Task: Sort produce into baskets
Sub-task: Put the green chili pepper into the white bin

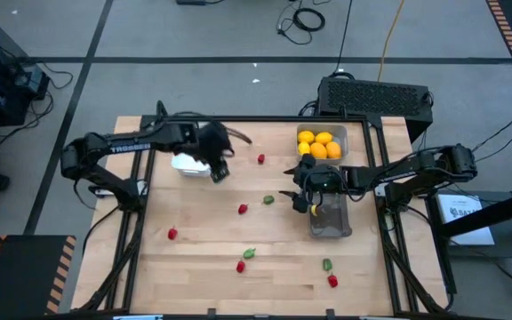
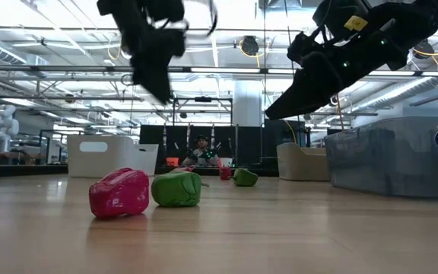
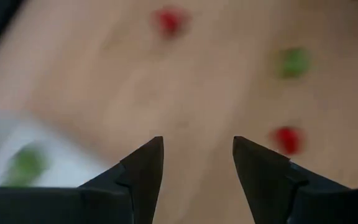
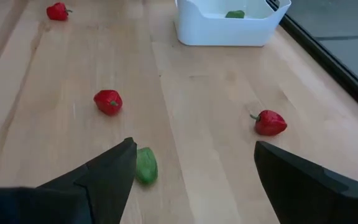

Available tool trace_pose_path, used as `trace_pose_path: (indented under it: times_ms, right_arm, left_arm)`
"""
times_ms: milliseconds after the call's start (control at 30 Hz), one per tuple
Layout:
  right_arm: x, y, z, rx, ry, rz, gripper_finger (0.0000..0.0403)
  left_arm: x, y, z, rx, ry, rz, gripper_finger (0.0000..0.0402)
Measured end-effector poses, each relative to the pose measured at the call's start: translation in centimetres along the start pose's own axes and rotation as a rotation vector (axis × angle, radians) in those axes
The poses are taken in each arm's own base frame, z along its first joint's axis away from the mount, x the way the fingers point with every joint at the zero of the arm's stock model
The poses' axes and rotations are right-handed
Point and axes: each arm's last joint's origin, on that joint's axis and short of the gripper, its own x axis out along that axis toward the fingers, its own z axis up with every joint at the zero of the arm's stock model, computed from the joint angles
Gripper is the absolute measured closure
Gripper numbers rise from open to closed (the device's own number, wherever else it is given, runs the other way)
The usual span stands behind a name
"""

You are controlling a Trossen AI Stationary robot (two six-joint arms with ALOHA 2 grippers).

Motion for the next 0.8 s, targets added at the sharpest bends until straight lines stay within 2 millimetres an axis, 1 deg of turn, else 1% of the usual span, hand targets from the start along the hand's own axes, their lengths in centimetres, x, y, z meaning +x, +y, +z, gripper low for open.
trace_pose_path:
  times_ms: [133, 233, 333, 400, 500, 600, 700, 800]
  right_arm:
    - [0.0, 0.0, 0.0, 0.036, 0.000, 0.000, 0.0090]
    - [0.0, 0.0, 0.0, 0.070, -0.003, 0.001, 0.0090]
    - [0.0, 0.0, 0.1, 0.106, -0.012, 0.002, 0.0090]
    - [0.0, 0.1, 0.2, 0.127, -0.023, 0.012, 0.0090]
    - [0.0, 0.4, 0.4, 0.155, -0.033, 0.074, 0.0090]
    - [-0.2, 1.1, 0.4, 0.169, -0.032, 0.139, 0.0090]
    - [-0.4, 2.1, 0.3, 0.179, -0.021, 0.173, 0.0090]
    - [-0.8, 3.3, 0.0, 0.169, -0.001, 0.211, 0.0090]
  left_arm:
    - [0.1, -4.7, 0.3, 0.137, -0.104, -0.128, 0.0201]
    - [0.5, -8.6, -0.3, 0.242, -0.139, -0.208, 0.0201]
    - [1.6, -12.5, -1.4, 0.341, -0.147, -0.269, 0.0201]
    - [2.9, -14.9, -2.5, 0.402, -0.123, -0.286, 0.0201]
    - [5.0, -18.3, -4.2, 0.476, -0.116, -0.321, 0.0201]
    - [7.1, -20.7, -5.5, 0.479, -0.122, -0.322, 0.0201]
    - [8.7, -21.7, -6.4, 0.454, -0.109, -0.309, 0.0201]
    - [9.6, -22.3, -6.9, 0.451, -0.100, -0.310, 0.0201]
